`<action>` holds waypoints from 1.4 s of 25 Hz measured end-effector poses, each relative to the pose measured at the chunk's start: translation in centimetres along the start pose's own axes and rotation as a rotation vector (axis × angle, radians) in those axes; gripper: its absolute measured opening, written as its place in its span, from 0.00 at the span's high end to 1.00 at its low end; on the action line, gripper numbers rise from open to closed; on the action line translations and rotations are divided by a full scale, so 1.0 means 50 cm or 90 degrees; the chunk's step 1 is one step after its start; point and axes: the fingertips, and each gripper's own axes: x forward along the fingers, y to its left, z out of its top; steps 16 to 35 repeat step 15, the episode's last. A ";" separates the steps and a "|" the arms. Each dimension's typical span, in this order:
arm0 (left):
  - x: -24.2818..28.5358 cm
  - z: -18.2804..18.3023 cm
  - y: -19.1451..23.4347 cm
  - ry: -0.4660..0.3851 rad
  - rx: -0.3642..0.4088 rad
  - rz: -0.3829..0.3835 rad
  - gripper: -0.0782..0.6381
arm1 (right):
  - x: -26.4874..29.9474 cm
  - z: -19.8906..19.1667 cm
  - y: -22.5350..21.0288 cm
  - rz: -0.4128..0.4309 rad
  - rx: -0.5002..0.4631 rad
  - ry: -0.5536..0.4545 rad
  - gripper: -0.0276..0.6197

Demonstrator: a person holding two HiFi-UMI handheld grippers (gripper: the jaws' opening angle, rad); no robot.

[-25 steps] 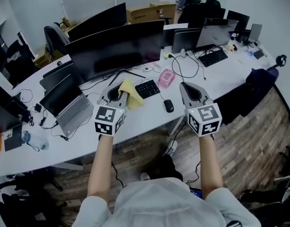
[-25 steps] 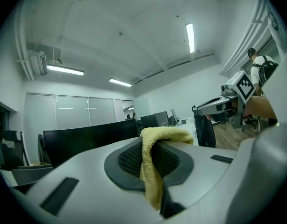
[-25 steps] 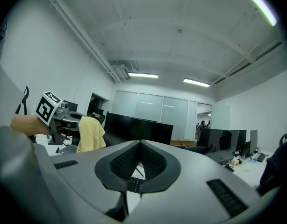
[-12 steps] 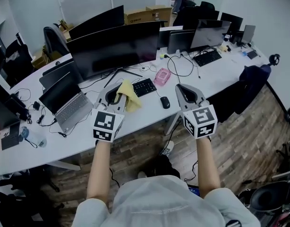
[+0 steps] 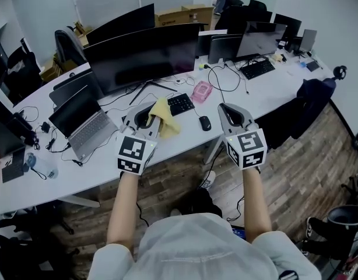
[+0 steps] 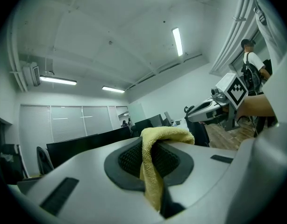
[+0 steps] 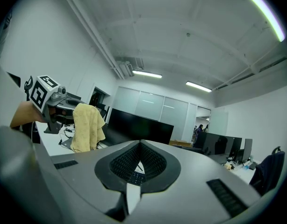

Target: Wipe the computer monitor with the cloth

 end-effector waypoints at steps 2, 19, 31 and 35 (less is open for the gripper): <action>-0.002 -0.007 0.000 0.002 -0.005 0.001 0.83 | 0.001 -0.003 0.002 0.001 0.000 0.001 0.91; -0.010 -0.002 0.007 -0.003 0.003 0.009 0.83 | -0.002 -0.009 0.008 0.006 -0.001 0.005 0.91; -0.010 -0.002 0.007 -0.003 0.003 0.009 0.83 | -0.002 -0.009 0.008 0.006 -0.001 0.005 0.91; -0.010 -0.002 0.007 -0.003 0.003 0.009 0.83 | -0.002 -0.009 0.008 0.006 -0.001 0.005 0.91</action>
